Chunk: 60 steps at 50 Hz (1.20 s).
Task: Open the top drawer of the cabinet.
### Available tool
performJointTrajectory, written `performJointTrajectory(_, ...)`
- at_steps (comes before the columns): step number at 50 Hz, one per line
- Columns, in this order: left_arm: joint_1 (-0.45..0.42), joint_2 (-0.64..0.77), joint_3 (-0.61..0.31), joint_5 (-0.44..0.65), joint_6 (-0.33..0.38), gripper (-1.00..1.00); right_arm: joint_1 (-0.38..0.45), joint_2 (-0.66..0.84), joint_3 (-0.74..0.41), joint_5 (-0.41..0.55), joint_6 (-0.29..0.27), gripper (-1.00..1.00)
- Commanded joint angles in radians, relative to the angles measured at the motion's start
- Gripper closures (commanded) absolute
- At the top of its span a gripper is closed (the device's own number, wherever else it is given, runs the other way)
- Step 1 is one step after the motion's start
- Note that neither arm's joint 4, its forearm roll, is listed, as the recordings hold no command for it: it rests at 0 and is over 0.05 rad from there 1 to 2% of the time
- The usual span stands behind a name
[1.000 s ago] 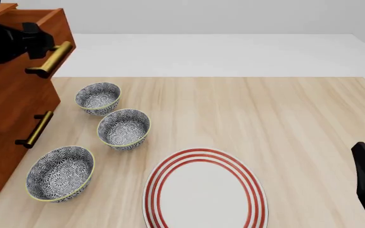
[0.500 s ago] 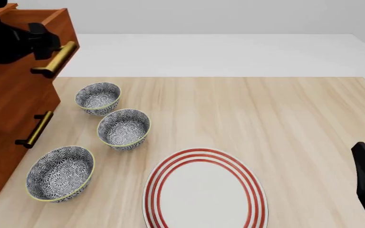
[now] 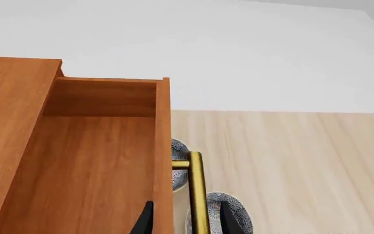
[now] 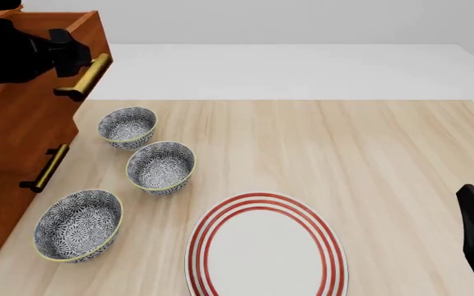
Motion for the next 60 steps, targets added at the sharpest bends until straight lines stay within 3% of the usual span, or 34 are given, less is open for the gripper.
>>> performJointTrajectory(1, -0.047, 0.050, 0.067, 0.006, 0.040, -1.00, 0.000, 0.000, 0.000, 0.000, 0.000, -1.00)
performJointTrajectory(60, -0.151, 0.092, 0.000, 0.029, 0.047, -1.00, 0.000, 0.000, 0.000, 0.000, 0.000, -1.00)
